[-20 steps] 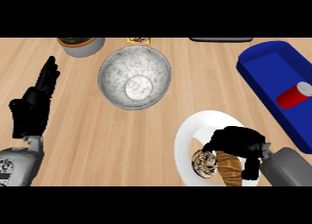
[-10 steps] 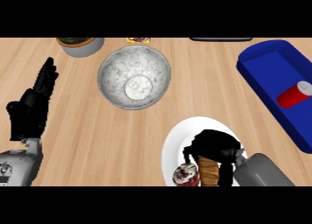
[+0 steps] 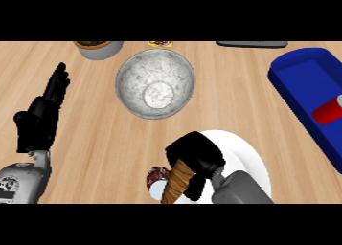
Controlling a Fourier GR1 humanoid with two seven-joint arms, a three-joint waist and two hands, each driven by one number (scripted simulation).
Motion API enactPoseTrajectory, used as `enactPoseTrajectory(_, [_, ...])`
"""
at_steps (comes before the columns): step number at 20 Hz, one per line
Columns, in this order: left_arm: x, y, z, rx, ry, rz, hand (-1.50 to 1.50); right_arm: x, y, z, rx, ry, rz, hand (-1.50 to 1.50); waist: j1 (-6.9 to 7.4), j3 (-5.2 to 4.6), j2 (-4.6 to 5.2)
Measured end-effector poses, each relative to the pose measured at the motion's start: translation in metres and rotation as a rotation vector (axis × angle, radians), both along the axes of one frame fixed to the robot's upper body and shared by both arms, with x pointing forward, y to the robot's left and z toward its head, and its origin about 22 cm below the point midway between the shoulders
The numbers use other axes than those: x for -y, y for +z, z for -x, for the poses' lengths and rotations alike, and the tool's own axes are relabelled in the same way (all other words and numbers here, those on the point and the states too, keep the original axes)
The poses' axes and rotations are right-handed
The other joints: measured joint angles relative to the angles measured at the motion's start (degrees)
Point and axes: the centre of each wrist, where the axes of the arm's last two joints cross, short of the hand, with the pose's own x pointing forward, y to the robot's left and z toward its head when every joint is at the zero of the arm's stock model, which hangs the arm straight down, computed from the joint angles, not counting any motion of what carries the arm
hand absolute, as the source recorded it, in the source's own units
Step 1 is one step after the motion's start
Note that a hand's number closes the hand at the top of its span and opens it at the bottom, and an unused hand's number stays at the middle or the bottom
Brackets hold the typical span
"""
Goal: Pick the croissant from the plate and place it in the bowl
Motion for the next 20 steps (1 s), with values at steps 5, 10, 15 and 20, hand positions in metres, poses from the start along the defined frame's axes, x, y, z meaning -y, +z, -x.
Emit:
enactPoseTrajectory(5, [0.004,0.000,-0.001,-0.004,-0.020,0.001,0.00,-0.014,0.027,0.002,0.120,-0.201,-0.143,1.50,1.39,0.16,-0.17])
enactPoseTrajectory(10, [0.009,0.002,-0.004,-0.004,-0.040,0.000,0.00,-0.028,0.053,0.003,0.227,-0.417,-0.245,1.50,2.04,-0.04,-0.39])
enactPoseTrajectory(15, [0.015,0.001,-0.006,-0.007,-0.061,-0.003,0.00,-0.044,0.076,0.000,0.310,-0.624,-0.315,1.50,2.79,-0.26,-0.22])
enactPoseTrajectory(20, [0.021,0.004,-0.010,0.006,-0.079,-0.013,0.00,-0.063,0.097,-0.008,0.379,-0.790,-0.381,1.50,3.71,-0.30,0.27])
